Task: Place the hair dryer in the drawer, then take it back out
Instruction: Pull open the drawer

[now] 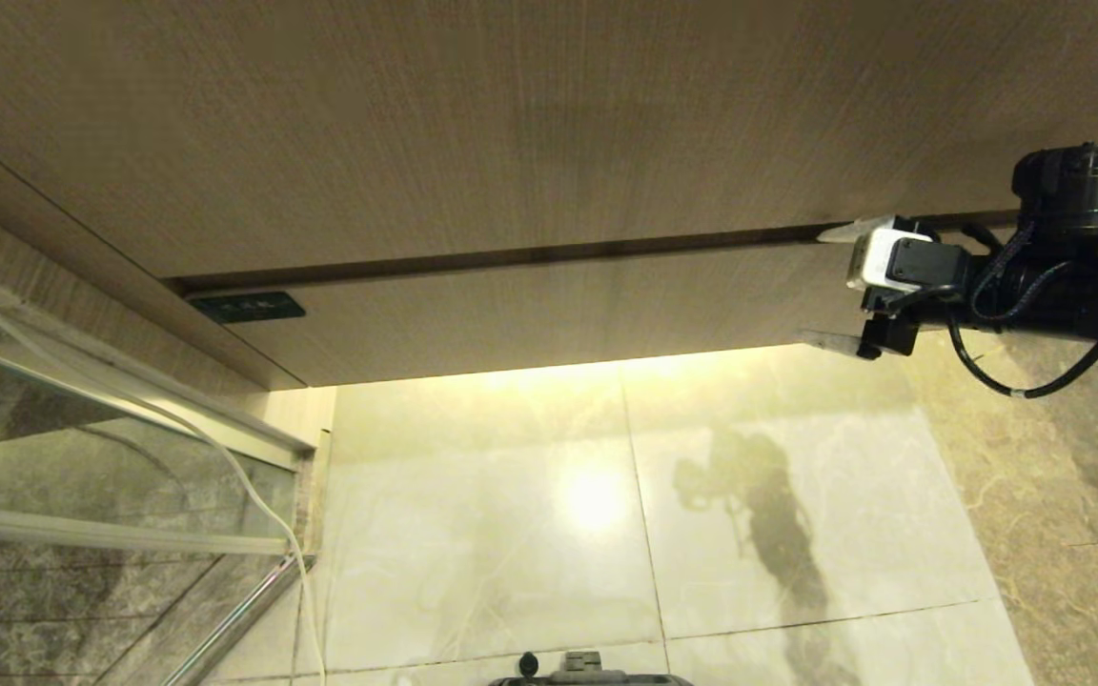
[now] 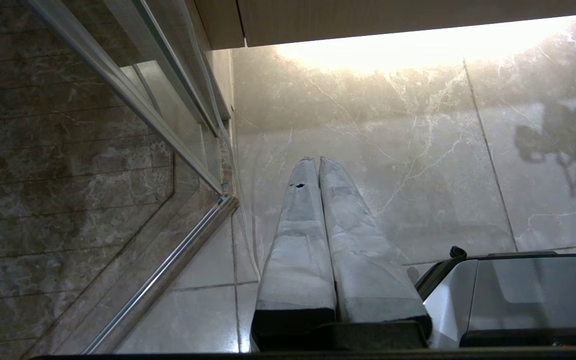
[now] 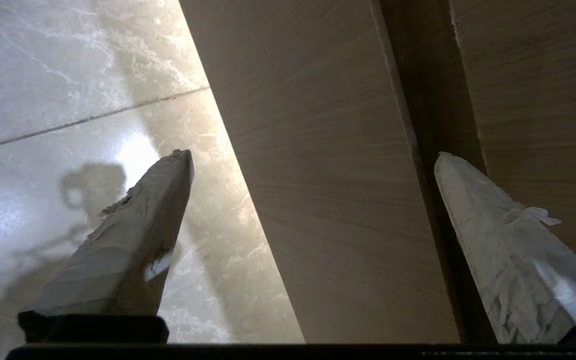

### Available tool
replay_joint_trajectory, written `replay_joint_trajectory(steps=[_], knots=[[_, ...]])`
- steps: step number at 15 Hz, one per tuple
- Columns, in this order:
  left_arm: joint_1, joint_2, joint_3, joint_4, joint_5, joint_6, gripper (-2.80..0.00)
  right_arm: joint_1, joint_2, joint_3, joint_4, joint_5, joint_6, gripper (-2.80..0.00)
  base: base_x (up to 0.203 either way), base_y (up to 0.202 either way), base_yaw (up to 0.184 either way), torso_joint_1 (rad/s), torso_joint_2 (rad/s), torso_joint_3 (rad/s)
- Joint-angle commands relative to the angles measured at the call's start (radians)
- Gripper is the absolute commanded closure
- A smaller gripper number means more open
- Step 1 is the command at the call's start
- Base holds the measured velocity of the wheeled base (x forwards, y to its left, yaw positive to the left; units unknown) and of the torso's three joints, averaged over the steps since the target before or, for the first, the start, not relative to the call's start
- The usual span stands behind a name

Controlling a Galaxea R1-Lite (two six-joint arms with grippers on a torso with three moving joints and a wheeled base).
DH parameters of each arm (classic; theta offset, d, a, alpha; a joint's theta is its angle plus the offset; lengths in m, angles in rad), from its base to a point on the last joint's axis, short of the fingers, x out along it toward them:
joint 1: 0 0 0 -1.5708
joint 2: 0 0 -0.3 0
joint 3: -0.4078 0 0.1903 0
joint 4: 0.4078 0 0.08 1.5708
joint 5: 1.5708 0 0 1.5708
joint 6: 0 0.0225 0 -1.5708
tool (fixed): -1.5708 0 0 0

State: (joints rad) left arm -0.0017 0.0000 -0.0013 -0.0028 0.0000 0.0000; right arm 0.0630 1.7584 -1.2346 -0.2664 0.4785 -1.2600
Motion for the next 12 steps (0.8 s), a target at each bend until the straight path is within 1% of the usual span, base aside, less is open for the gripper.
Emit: replay_joint_trajectory(steps=[1,7,12], knots=[[0.000,0.000,0.000,0.000,0.000,0.000,0.00,0.001,0.023,-0.023,-0.002,0.002,-0.004,-2.80,0.000,0.000,0.000,0.000,0.00,0.000],[0.000,0.001,0.000,0.000,0.000,0.000,0.00,0.015,0.061,-0.042,-0.008,0.002,-0.004,-2.80,0.000,0.000,0.000,0.000,0.00,0.000],[0.000,0.002,0.000,0.000,0.000,0.000,0.00,0.027,0.106,-0.093,-0.012,0.003,-0.004,-2.80,0.000,0.000,0.000,0.000,0.00,0.000]])
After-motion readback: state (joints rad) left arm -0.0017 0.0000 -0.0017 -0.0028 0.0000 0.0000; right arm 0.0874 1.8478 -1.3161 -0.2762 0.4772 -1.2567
